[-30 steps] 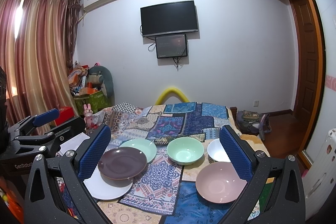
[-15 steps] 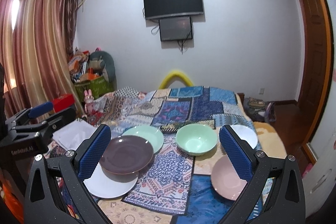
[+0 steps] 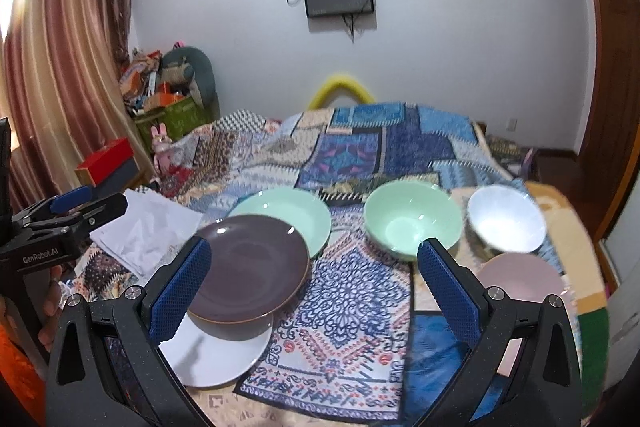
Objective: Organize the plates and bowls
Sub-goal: 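Move the left tool toward the dark brown plate rim while the right tool approaches it too, then close the left tool on the dark brown plate rim while the right tool grips it too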
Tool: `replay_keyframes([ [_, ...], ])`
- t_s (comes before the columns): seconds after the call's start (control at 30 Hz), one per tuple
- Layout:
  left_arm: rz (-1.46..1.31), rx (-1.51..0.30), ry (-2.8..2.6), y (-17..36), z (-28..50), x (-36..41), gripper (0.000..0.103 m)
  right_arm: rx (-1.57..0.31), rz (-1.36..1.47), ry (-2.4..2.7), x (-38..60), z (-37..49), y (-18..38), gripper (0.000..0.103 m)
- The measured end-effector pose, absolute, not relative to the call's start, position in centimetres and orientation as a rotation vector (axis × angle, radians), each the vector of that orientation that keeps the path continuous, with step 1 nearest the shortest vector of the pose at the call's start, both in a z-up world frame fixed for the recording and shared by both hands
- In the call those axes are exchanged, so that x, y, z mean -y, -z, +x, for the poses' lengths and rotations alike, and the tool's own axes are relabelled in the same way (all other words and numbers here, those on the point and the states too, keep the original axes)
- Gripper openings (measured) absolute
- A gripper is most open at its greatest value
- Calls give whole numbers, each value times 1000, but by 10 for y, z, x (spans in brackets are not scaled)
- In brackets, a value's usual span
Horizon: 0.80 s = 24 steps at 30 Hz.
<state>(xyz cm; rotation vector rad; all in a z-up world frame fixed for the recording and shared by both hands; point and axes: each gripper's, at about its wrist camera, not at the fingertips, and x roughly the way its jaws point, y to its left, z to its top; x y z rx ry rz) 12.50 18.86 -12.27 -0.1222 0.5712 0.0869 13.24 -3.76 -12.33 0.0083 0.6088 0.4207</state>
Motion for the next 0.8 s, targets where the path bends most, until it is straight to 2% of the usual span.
replay_keyframes([
  [0.13,-123,-635,-79,146,149,-210,101,-677,17,-421,28,154,141,97],
  [0.43,-156,-809,-27,199,200,-244,89,-810,1,-428,4,190,182,79],
  [0.53,-156,-853,-27,213,212,-248,83,-847,-11,-434,-2,196,197,76],
  [0.7,-174,-925,19,235,225,-251,68,-893,-16,-452,-8,201,211,68],
  [0.8,-171,-960,24,244,229,-252,53,-919,-14,-466,-12,206,218,63],
])
